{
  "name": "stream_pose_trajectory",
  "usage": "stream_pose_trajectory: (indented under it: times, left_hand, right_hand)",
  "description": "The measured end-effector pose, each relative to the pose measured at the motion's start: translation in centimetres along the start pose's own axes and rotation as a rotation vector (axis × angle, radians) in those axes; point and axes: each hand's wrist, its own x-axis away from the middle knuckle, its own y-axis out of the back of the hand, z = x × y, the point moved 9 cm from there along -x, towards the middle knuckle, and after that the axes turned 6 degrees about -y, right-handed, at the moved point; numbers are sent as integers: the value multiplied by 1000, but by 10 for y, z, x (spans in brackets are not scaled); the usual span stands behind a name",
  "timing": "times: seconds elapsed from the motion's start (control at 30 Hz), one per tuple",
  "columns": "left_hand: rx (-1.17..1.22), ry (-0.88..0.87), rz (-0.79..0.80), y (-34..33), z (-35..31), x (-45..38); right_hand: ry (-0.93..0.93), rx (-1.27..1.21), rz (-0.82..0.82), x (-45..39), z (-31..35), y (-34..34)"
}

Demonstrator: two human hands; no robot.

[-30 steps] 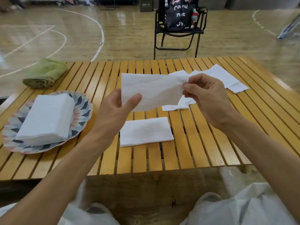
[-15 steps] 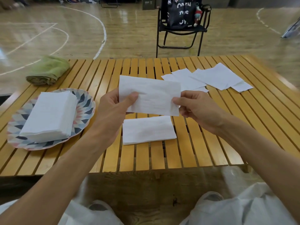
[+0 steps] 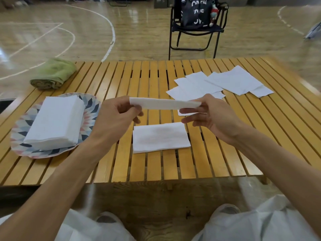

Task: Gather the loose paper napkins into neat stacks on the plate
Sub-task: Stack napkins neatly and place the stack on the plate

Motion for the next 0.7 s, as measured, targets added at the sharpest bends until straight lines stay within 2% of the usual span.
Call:
stream_pose_trajectory:
  times: [0.07, 0.17, 0.27, 0.4, 0.47, 0.7]
  left_hand:
    - [95, 71, 13, -1, 6, 0]
    - [259, 269, 26, -5, 21, 2]
    - [47, 280, 30, -1, 28, 5]
    - [-200, 207, 208, -16, 30, 10]
    - [-307, 185, 230, -19, 33, 12]
    - [-466, 186, 279, -23, 43, 13]
  right_hand:
    - [-43, -6, -8, -3, -6, 1]
    - [-6, 170, -51, -7, -10, 4]
    - [12, 260, -83, -10, -15, 6]
    - [13, 385, -143, -11, -22, 3]
    - [26, 448, -150, -12, -25, 0]
    - [17, 594, -140, -17, -36, -6]
